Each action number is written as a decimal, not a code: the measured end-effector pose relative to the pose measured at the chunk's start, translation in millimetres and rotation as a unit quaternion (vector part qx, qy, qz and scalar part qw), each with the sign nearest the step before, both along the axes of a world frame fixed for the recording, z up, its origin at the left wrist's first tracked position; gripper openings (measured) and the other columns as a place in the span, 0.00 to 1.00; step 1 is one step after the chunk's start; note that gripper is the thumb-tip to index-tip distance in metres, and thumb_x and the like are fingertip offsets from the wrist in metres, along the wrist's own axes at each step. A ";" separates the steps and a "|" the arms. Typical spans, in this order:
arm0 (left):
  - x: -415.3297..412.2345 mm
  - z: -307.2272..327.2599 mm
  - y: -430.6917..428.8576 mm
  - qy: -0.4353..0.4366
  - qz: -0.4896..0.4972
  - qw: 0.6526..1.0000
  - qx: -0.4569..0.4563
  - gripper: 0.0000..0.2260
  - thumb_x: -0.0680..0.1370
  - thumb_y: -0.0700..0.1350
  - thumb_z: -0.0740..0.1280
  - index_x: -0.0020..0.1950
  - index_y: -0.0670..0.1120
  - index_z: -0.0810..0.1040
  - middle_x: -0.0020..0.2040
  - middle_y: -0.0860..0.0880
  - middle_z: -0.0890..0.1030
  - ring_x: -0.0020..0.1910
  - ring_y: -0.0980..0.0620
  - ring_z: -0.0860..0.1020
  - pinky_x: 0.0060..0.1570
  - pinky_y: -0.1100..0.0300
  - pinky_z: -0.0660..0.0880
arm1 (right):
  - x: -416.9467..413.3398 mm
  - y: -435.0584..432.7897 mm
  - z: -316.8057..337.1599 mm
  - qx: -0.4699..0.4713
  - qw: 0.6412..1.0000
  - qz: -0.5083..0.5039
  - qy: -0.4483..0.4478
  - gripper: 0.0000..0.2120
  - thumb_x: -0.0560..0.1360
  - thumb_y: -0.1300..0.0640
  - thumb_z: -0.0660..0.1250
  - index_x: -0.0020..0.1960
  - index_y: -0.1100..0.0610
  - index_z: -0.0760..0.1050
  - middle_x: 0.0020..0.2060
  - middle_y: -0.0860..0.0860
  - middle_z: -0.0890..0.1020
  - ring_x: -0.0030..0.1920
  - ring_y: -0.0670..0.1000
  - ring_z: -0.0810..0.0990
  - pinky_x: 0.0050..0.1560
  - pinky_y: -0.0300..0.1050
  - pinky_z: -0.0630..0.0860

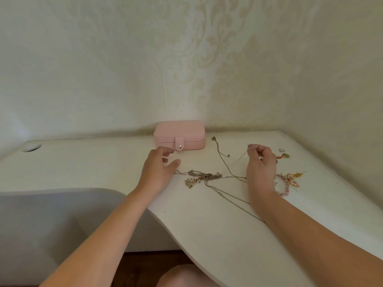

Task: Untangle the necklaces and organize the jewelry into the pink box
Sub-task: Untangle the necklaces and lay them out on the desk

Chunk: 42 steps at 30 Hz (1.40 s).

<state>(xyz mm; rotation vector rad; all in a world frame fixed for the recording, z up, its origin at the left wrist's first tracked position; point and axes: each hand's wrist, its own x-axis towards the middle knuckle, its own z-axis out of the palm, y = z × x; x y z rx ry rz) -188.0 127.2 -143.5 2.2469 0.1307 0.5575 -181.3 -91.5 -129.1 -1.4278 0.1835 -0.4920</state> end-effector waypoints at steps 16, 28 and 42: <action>-48.6 -10.3 -15.3 -0.045 -0.193 0.964 0.179 0.09 0.77 0.44 0.67 0.56 0.49 0.78 0.49 0.57 0.77 0.50 0.63 0.75 0.50 0.71 0.68 | -10.0 10.8 -6.8 -0.403 0.878 0.258 0.004 0.13 0.73 0.66 0.62 0.47 0.52 0.82 0.38 0.45 0.80 0.34 0.40 0.73 0.35 0.25 0.68; -53.0 -7.8 10.8 0.048 -0.095 0.969 0.221 0.14 0.78 0.57 0.60 0.57 0.50 0.74 0.57 0.56 0.72 0.52 0.54 0.75 0.51 0.60 0.70 | -15.0 13.1 -8.7 -0.455 0.843 0.289 -0.005 0.17 0.74 0.52 0.68 0.63 0.51 0.76 0.59 0.44 0.78 0.56 0.41 0.74 0.49 0.25 0.64; -19.6 -0.3 -44.0 0.016 -0.156 0.977 0.145 0.09 0.75 0.42 0.67 0.54 0.47 0.80 0.51 0.52 0.78 0.50 0.54 0.77 0.48 0.66 0.69 | -14.0 15.6 -10.4 -0.475 0.836 0.272 -0.021 0.16 0.73 0.51 0.69 0.59 0.53 0.73 0.55 0.46 0.75 0.54 0.44 0.74 0.47 0.29 0.65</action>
